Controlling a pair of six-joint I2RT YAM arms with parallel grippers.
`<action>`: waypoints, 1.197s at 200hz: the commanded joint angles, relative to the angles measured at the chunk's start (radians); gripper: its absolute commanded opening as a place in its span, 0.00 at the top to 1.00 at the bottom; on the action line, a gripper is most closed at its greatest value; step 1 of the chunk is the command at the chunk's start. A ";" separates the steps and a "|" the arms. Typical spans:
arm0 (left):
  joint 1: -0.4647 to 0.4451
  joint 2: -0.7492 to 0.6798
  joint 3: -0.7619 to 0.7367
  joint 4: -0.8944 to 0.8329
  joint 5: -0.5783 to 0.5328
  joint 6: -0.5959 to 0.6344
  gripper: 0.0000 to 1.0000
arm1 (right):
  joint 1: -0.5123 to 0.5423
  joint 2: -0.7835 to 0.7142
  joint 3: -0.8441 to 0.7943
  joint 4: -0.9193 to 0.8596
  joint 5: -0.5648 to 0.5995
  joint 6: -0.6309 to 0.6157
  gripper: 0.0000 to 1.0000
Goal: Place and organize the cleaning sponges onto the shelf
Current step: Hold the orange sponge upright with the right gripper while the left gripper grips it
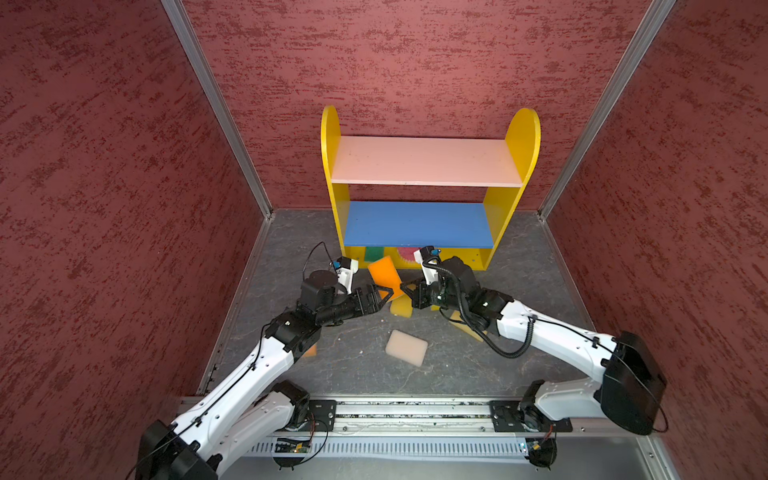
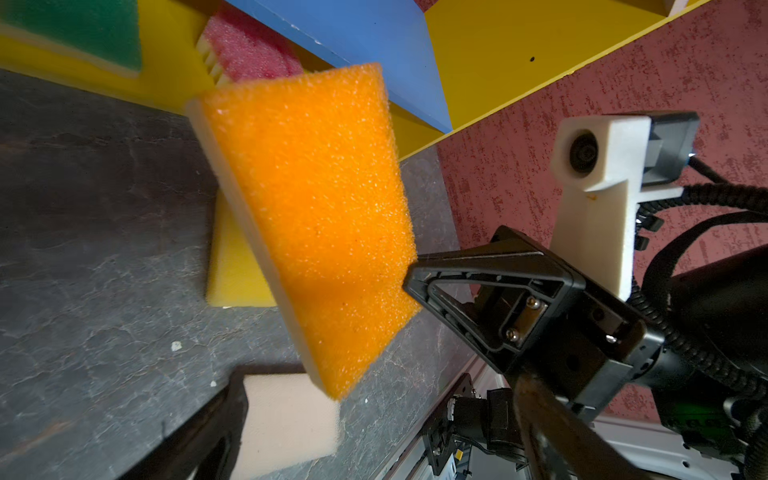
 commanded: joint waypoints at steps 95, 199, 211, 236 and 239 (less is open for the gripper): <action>-0.026 0.107 0.088 0.161 -0.026 -0.009 0.69 | -0.030 -0.084 -0.151 0.322 -0.193 0.183 0.87; -0.031 0.102 0.055 0.272 0.030 -0.047 0.87 | -0.113 -0.112 -0.252 0.658 -0.400 0.372 0.24; -0.030 0.100 0.049 0.297 0.034 -0.062 0.87 | -0.113 -0.094 -0.255 0.708 -0.424 0.405 0.24; -0.030 0.107 0.040 0.360 0.048 -0.101 0.87 | -0.105 -0.064 -0.253 0.734 -0.448 0.428 0.24; -0.031 0.110 0.039 0.370 0.049 -0.107 0.87 | -0.105 -0.063 -0.252 0.732 -0.447 0.426 0.24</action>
